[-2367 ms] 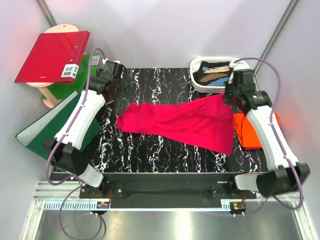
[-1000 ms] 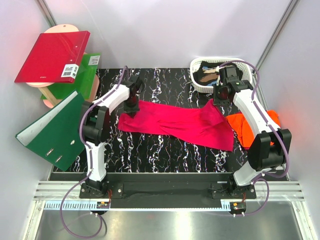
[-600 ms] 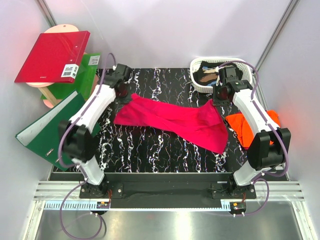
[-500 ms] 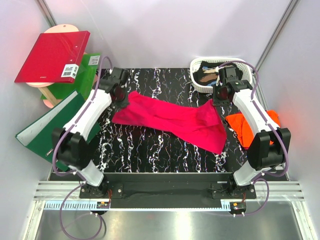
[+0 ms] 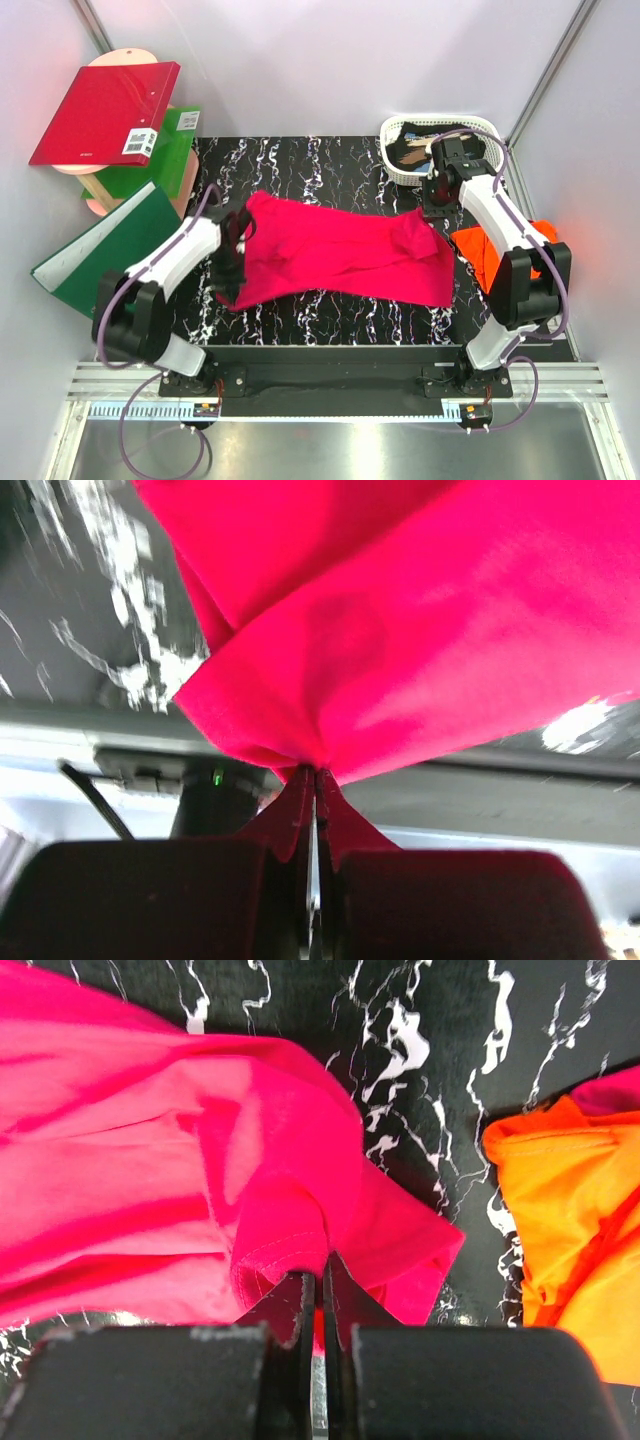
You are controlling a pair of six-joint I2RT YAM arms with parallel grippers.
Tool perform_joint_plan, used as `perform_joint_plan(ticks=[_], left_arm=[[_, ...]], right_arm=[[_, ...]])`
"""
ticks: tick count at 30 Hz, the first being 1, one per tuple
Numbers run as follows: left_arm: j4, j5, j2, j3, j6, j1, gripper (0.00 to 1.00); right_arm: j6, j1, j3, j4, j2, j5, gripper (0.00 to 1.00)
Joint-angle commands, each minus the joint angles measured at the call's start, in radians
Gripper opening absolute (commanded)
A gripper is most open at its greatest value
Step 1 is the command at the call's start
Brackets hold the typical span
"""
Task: Fold and stack the t-shirts
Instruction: Flatten out the tshirt
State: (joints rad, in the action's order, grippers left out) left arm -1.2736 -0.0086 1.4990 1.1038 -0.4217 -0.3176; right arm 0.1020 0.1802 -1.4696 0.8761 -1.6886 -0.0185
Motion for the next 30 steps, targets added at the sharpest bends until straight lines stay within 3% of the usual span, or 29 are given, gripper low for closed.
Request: perform_joint_plan(ticks=[1, 2, 6, 10, 15, 18, 23, 27, 28, 30], left_arm=[[-0.073, 0.064, -0.129, -0.098, -0.032, 0.005, 0.64], [-0.069, 0.065, -0.138, -0.066, -0.038, 0.003, 0.99], [-0.021, -0.016, -0.152, 0.079, -0.068, 0.003, 0.99], [0.071, -0.071, -0.050, 0.171, -0.057, 0.005, 0.99], [0.192, -0.082, 0.145, 0.195, -0.042, 0.006, 0.56], [0.258, -0.062, 0.269, 0.217, -0.028, 0.024, 0.50], [0.287, -0.031, 0.400, 0.293, -0.025, 0.046, 0.51], [0.284, -0.014, 0.393, 0.309, -0.025, 0.055, 0.61], [0.286, -0.021, 0.383, 0.300, -0.026, 0.057, 0.69], [0.286, -0.025, 0.354, 0.289, -0.026, 0.060, 0.76]], right_arm=[[0.007, -0.004, -0.044, 0.029, -0.013, 0.015, 0.00], [0.008, -0.004, -0.046, 0.027, -0.017, 0.015, 0.00], [0.011, -0.004, -0.058, 0.029, -0.023, 0.015, 0.00], [0.008, -0.004, -0.064, 0.029, -0.026, 0.015, 0.00], [0.008, -0.005, -0.075, 0.031, -0.033, 0.038, 0.00], [0.007, -0.004, -0.081, 0.031, -0.034, 0.046, 0.00], [0.004, -0.004, -0.078, 0.031, -0.034, 0.049, 0.00], [0.004, -0.005, -0.063, 0.031, -0.025, 0.043, 0.00], [0.001, -0.005, -0.060, 0.032, -0.023, 0.042, 0.00], [-0.002, -0.004, -0.054, 0.029, -0.022, 0.037, 0.00]])
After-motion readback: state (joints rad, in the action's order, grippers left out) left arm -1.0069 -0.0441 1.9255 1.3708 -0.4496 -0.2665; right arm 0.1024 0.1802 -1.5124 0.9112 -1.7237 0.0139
